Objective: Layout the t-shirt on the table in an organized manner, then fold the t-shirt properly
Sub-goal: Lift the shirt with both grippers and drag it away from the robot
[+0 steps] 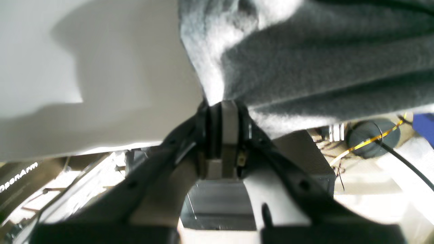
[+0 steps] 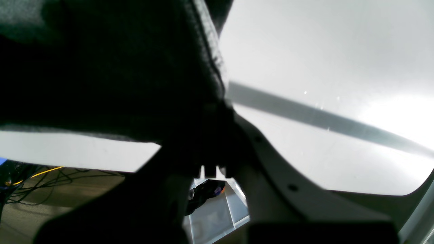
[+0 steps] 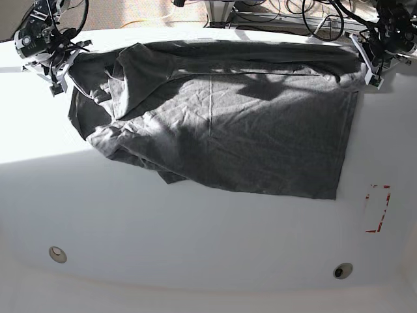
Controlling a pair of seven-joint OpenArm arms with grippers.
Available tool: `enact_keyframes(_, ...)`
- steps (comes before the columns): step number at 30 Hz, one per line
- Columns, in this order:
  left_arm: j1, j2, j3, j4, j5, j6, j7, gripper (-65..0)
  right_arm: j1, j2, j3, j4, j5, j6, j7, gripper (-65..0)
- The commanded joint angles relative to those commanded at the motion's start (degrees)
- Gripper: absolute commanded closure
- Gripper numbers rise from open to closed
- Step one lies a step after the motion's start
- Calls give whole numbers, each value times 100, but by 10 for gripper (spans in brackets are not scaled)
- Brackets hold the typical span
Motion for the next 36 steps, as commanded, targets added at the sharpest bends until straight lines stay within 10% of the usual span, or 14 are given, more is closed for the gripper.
enact_keyframes(10, 70, -202, 26, 0, -18, 0, 0, -178, -176, -149, -35, -26, -9, 0, 0, -33)
enact_keyframes(19, 9, -501, 18, 185, -26, 0, 0, -375, -176, -149, 9, 18, -9, 0, -9, -463)
enact_keyframes(25, 9, -826, 9, 255, -316, 0, 9, -385, -158, -88, 316, 255, 0, 0, -26, -650)
enact_keyframes(36, -993, -1090, -501, 255, -1160, 0, 9, -386, 580, 167, 352, 519, 0, 0, -35, -650)
